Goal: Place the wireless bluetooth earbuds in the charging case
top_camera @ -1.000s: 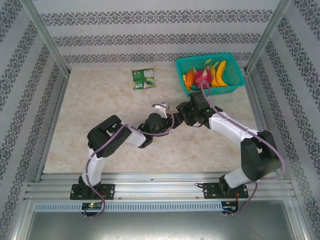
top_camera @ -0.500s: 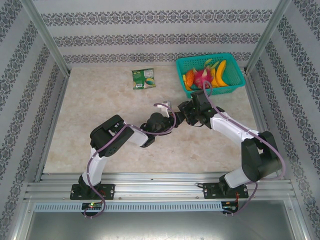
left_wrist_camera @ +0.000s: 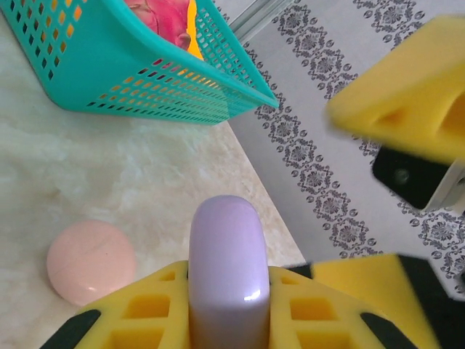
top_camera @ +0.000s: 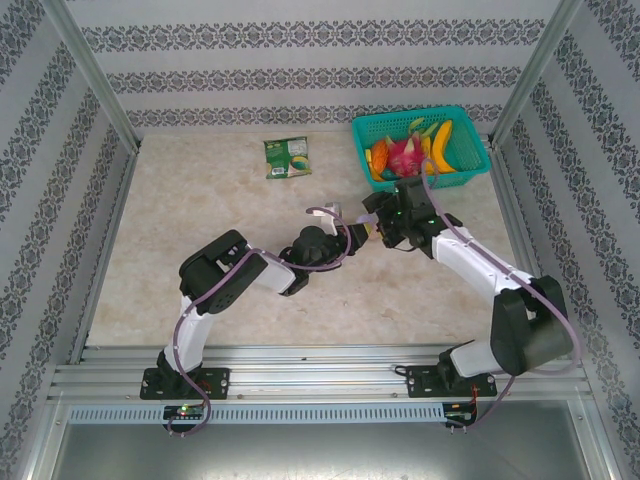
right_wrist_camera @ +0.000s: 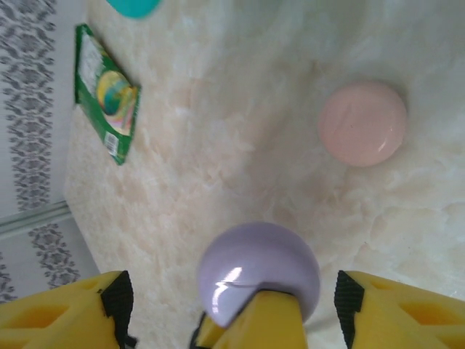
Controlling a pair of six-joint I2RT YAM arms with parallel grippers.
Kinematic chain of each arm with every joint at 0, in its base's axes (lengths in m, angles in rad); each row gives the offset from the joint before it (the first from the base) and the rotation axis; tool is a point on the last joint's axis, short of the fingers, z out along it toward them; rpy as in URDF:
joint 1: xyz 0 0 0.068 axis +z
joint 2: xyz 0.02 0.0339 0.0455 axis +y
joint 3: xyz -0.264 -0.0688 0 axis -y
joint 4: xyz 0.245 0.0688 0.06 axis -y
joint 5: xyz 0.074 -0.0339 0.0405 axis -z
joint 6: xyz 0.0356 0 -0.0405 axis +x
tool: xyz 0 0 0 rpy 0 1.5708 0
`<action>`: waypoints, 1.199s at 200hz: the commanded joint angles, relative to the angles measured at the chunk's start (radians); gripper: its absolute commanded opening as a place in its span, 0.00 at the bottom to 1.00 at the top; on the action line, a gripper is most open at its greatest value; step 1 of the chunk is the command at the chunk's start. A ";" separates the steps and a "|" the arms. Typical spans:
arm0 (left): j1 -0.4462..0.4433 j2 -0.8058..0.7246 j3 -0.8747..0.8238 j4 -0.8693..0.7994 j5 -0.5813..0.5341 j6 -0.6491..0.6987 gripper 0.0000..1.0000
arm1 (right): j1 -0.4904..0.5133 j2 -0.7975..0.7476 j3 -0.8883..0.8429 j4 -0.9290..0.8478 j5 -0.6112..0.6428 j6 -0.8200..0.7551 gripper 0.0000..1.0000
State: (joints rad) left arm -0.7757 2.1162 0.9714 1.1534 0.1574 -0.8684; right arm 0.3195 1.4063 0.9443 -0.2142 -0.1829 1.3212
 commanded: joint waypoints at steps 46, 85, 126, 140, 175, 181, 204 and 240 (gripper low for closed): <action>0.114 -0.132 -0.024 -0.060 0.363 0.021 0.07 | -0.131 -0.171 -0.050 -0.003 -0.072 -0.238 0.78; 0.215 -0.238 -0.031 -0.173 0.620 0.055 0.08 | -0.163 -0.271 -0.179 0.139 -0.190 -0.514 0.78; 0.255 -0.354 0.015 -0.431 0.756 0.193 0.06 | -0.160 -0.320 -0.250 0.261 -0.349 -0.627 0.77; 0.255 -0.380 0.033 -0.499 0.774 0.228 0.06 | -0.148 -0.313 -0.259 0.295 -0.371 -0.624 0.77; 0.256 -0.413 0.059 -0.582 0.791 0.264 0.06 | -0.085 -0.284 -0.244 0.343 -0.375 -0.625 0.76; 0.255 -0.419 0.061 -0.592 0.792 0.269 0.06 | -0.073 -0.278 -0.238 0.343 -0.370 -0.626 0.76; 0.256 -0.428 0.067 -0.616 0.791 0.283 0.06 | -0.038 -0.253 -0.227 0.365 -0.369 -0.623 0.76; 0.255 -0.432 0.071 -0.625 0.795 0.285 0.04 | 0.010 -0.230 -0.217 0.372 -0.362 -0.633 0.74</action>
State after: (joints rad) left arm -0.5232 1.7210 1.0069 0.5545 0.9222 -0.6201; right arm 0.3058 1.1606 0.6979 0.1139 -0.5331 0.7238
